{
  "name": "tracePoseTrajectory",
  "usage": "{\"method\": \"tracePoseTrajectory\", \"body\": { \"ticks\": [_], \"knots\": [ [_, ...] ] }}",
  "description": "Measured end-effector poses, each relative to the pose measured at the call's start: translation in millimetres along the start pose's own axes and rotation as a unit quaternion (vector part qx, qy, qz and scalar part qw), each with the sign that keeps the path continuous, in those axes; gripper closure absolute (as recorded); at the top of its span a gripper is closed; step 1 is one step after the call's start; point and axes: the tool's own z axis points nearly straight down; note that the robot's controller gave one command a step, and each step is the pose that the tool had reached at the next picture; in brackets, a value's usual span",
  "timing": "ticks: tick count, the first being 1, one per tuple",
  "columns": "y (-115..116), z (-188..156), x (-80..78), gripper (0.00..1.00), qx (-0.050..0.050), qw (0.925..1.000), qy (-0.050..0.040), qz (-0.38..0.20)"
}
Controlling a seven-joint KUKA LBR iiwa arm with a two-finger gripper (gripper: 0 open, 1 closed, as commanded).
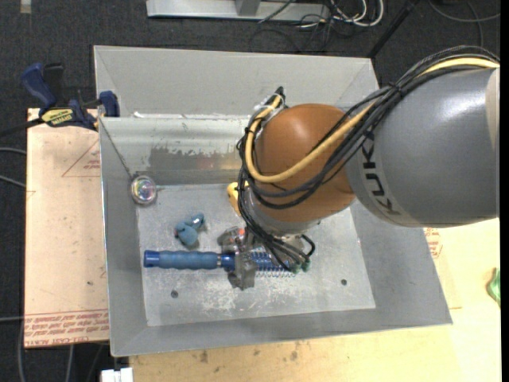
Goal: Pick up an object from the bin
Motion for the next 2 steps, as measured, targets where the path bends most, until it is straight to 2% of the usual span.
{"method": "tracePoseTrajectory", "body": {
  "ticks": [1, 2],
  "knots": [
    [30.4, -86.6, -6.6, 1.0, -0.001, 0.9941, -0.0002, -0.108],
    [-6.4, -70.1, -18.5, 1.0, -0.001, 0.9617, 0.0032, -0.274]
  ]
}}
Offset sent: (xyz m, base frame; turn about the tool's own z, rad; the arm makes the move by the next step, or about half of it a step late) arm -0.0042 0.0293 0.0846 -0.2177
